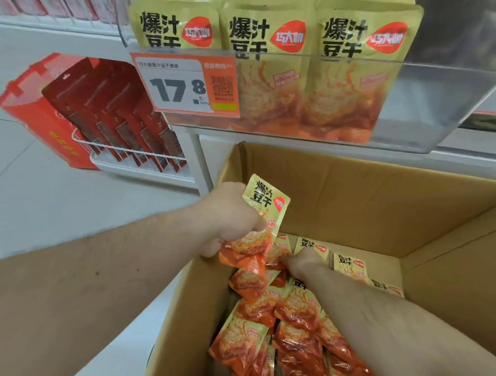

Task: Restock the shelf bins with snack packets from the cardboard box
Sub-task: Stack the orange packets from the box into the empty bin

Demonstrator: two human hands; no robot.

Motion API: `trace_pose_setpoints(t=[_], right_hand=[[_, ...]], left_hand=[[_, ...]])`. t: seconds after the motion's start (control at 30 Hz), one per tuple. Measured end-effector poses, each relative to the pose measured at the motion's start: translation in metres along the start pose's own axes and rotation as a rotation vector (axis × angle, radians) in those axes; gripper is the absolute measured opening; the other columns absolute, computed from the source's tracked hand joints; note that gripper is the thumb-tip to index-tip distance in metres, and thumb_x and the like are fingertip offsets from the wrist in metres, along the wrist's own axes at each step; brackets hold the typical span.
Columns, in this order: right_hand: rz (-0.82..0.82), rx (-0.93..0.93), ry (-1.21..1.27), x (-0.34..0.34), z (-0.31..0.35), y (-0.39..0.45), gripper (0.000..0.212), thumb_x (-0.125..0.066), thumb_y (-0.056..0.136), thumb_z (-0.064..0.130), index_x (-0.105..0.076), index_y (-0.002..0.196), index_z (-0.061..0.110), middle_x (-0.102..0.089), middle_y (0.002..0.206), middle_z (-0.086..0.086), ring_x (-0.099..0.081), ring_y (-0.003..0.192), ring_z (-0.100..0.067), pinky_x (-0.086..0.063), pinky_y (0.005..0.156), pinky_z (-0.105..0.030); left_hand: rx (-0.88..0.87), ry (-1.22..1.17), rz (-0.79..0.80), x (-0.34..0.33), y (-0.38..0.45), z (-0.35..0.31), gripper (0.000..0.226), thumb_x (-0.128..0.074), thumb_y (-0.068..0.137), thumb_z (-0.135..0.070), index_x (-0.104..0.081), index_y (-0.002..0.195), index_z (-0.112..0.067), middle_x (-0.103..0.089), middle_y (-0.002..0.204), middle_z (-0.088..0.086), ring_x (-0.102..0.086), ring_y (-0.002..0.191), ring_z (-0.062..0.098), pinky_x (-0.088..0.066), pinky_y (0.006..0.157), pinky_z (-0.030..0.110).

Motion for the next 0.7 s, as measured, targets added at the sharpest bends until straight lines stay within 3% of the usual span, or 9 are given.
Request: trace_pose_setpoints(t=[0.13, 0.27, 0.37, 0.43, 0.53, 0.63, 0.7], right_hand=[[-0.021, -0.088, 0.119, -0.006, -0.006, 0.012, 0.025, -0.057, 0.097, 0.021, -0.057, 0.077, 0.006, -0.057, 0.071, -0.005, -0.057, 0.068, -0.021, -0.046, 0.057, -0.029], [0.08, -0.136, 0.455, -0.001, -0.02, -0.005, 0.018, -0.051, 0.095, 0.006, -0.06, 0.08, 0.001, -0.058, 0.056, -0.009, -0.046, 0.045, -0.017, -0.032, 0.042, -0.024], [0.169, -0.135, 0.651, 0.017, -0.041, -0.034, 0.01, -0.049, 0.097, 0.004, -0.059, 0.098, 0.004, -0.064, 0.073, -0.011, -0.05, 0.047, -0.017, -0.035, 0.043, -0.024], [0.207, -0.127, 0.804, 0.035, -0.056, -0.058, 0.021, -0.049, 0.1, 0.006, -0.057, 0.119, 0.008, -0.068, 0.087, -0.009, -0.057, 0.051, -0.015, -0.042, 0.043, -0.023], [0.308, -0.021, 0.996, 0.06, -0.057, -0.107, 0.021, -0.047, 0.101, 0.006, -0.058, 0.118, 0.011, -0.068, 0.081, -0.007, -0.057, 0.056, -0.012, -0.04, 0.05, -0.024], [0.419, 0.139, 1.134, 0.082, -0.037, -0.163, 0.012, -0.045, 0.101, 0.006, -0.054, 0.107, 0.011, -0.069, 0.086, -0.011, -0.058, 0.06, -0.016, -0.04, 0.054, -0.026], [0.446, 0.216, 1.196, 0.095, -0.02, -0.196, 0.011, -0.044, 0.101, 0.005, -0.053, 0.105, 0.01, -0.07, 0.086, -0.013, -0.062, 0.058, -0.017, -0.044, 0.05, -0.026]], left_hand=[[0.013, -0.042, 0.009, -0.001, 0.003, 0.004, 0.032, -0.073, 0.083, 0.0, -0.065, 0.109, -0.016, -0.073, 0.105, 0.004, -0.069, 0.098, 0.026, -0.056, 0.092, 0.047], [0.03, -0.091, 0.044, -0.001, 0.004, 0.007, 0.03, -0.073, 0.083, 0.002, -0.064, 0.108, -0.012, -0.074, 0.104, 0.007, -0.069, 0.098, 0.027, -0.054, 0.094, 0.048], [0.039, -0.151, 0.08, -0.001, 0.0, 0.008, 0.029, -0.065, 0.087, 0.006, -0.06, 0.114, -0.005, -0.07, 0.106, 0.014, -0.067, 0.097, 0.029, -0.052, 0.096, 0.047], [0.039, -0.19, 0.078, 0.0, -0.005, 0.008, 0.021, -0.059, 0.091, 0.009, -0.057, 0.108, -0.003, -0.069, 0.107, 0.02, -0.068, 0.096, 0.034, -0.054, 0.085, 0.044], [0.052, -0.235, 0.063, 0.003, -0.013, 0.007, 0.016, -0.052, 0.094, 0.009, -0.055, 0.104, -0.003, -0.068, 0.102, 0.023, -0.068, 0.088, 0.036, -0.056, 0.073, 0.043], [0.054, -0.237, 0.034, 0.004, -0.021, 0.004, 0.017, -0.053, 0.093, 0.007, -0.054, 0.107, -0.003, -0.066, 0.109, 0.024, -0.067, 0.098, 0.038, -0.056, 0.087, 0.05], [0.043, -0.27, 0.039, -0.001, -0.026, 0.001, 0.027, -0.057, 0.089, 0.008, -0.055, 0.114, -0.001, -0.062, 0.124, 0.026, -0.062, 0.114, 0.039, -0.05, 0.099, 0.052]])
Point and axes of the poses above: each hand's wrist, its own y-axis towards the middle knuckle, its own x-axis out of the back of the hand, z = x × y, the point moved 10 cm from there along y, towards the middle knuckle
